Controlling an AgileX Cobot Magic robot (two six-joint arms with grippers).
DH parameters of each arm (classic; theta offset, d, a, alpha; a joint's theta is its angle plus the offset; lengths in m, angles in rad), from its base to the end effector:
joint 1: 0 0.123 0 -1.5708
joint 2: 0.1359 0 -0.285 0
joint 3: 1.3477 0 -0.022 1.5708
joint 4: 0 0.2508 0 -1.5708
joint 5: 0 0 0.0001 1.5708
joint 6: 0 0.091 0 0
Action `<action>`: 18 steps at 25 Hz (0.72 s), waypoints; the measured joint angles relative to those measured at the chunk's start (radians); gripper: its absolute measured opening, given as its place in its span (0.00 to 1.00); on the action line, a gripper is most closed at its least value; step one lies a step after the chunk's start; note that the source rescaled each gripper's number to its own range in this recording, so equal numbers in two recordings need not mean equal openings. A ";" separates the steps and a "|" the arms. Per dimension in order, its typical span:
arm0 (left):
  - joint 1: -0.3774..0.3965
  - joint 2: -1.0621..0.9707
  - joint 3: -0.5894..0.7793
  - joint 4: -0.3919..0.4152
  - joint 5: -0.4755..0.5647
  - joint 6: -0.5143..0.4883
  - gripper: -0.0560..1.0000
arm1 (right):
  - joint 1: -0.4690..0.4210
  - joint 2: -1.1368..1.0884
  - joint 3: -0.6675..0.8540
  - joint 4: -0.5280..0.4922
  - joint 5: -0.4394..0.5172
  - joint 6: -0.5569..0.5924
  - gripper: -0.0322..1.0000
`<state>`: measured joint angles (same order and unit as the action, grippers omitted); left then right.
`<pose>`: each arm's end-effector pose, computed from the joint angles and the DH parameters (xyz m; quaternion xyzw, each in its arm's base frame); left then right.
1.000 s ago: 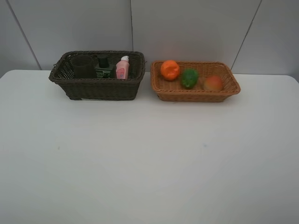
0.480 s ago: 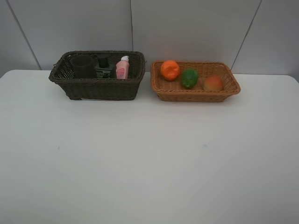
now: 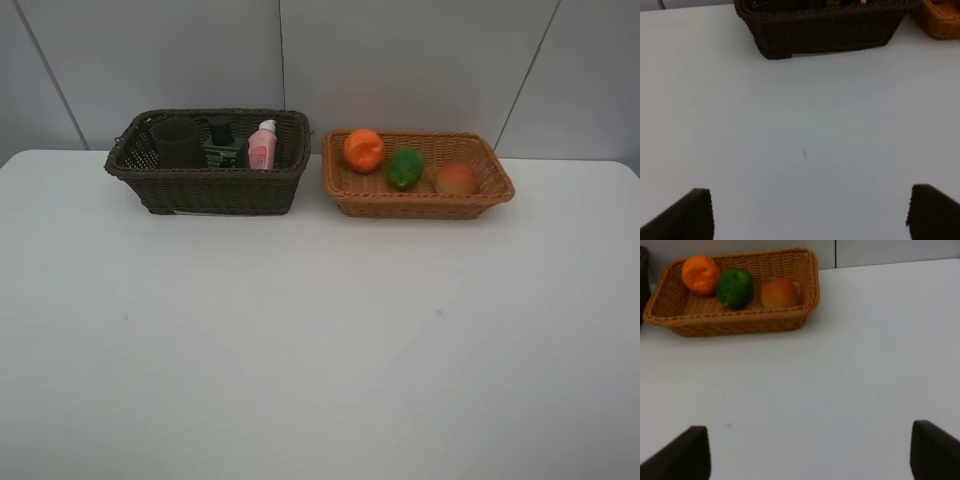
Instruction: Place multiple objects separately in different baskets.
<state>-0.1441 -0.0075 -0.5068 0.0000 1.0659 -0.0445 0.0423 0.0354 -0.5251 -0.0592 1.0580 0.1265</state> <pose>-0.0069 0.0010 0.2787 0.0424 0.8498 -0.0495 0.5231 -0.0019 -0.0048 0.2847 0.0369 0.8540 0.0142 0.5187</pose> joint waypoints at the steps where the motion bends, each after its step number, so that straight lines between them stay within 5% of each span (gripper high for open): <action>1: 0.000 0.000 0.000 0.000 0.000 0.000 1.00 | 0.000 0.000 0.000 0.000 0.000 0.000 0.71; 18: 0.000 0.000 0.000 0.005 -0.001 0.000 1.00 | 0.000 0.000 0.000 0.000 0.000 0.000 0.71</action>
<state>-0.1441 -0.0075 -0.5068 0.0052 1.0650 -0.0445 0.0423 0.0354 -0.5251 -0.0592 1.0580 0.1265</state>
